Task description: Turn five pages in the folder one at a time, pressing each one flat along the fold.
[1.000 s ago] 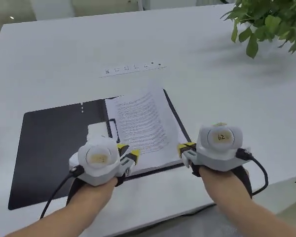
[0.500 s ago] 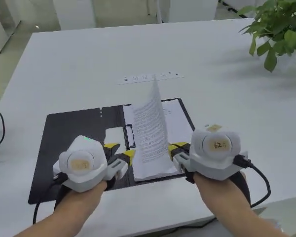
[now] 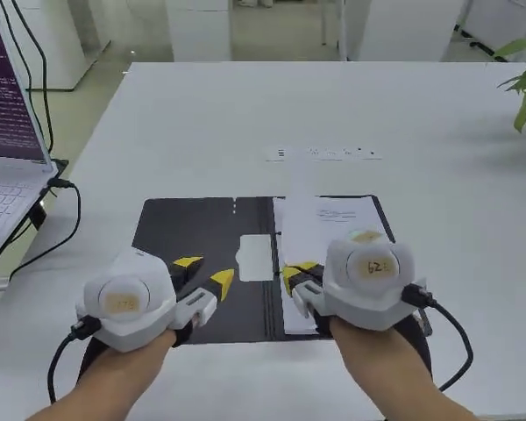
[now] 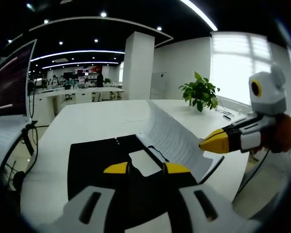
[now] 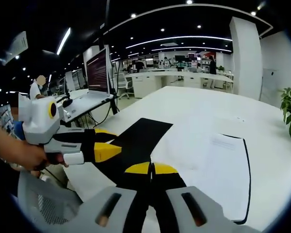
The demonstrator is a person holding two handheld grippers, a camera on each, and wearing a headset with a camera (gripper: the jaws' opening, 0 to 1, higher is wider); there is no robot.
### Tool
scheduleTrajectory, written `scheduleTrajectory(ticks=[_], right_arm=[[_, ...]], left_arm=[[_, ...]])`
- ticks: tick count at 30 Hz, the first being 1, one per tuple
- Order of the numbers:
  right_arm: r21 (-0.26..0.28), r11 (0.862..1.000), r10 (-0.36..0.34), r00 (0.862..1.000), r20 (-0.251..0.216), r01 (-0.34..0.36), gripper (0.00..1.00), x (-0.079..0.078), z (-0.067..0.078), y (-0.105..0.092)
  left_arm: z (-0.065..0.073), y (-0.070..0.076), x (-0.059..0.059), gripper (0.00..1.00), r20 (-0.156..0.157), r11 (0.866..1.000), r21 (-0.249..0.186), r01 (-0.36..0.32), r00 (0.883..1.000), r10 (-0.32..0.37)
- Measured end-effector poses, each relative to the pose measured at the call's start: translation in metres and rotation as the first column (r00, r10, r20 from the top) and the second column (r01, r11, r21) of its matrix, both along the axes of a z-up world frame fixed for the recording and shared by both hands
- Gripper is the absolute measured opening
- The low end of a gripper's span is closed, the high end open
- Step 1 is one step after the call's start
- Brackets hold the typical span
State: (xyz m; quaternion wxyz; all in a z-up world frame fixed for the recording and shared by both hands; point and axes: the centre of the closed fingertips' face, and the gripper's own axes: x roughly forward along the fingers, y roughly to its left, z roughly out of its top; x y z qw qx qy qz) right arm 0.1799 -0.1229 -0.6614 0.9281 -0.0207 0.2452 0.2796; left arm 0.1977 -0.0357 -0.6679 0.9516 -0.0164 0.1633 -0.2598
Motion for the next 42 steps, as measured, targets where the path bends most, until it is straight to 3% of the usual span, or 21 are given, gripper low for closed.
scheduleTrajectory(ticks=[9,17,29,38,42], right_arm=[[0.014,0.996,0.083,0.995,-0.050,-0.083,0.00,0.001,-0.015,0.050],[0.017,0.993,0.119,0.983,-0.138,-0.118,0.00,-0.003,-0.046,0.081],[0.005,0.994,0.108,0.969,-0.222,-0.110,0.00,-0.003,-0.081,0.093],[0.027,0.997,0.076,0.949,-0.305,-0.071,0.00,-0.002,-0.107,0.101],[0.100,0.994,0.067,0.934,-0.351,-0.034,0.00,-0.003,-0.113,0.106]], left_arm=[[0.005,0.033,-0.002,0.25,0.013,0.999,-0.004,-0.049,0.999,0.049],[0.002,0.049,-0.006,0.25,0.004,0.997,-0.012,-0.076,0.997,0.076],[-0.008,0.054,-0.012,0.25,-0.023,0.997,-0.007,-0.082,0.996,0.081],[-0.024,0.055,-0.020,0.25,-0.069,0.998,0.012,-0.061,0.996,0.062],[-0.031,0.057,-0.024,0.25,-0.089,0.998,0.017,-0.053,0.995,0.054]])
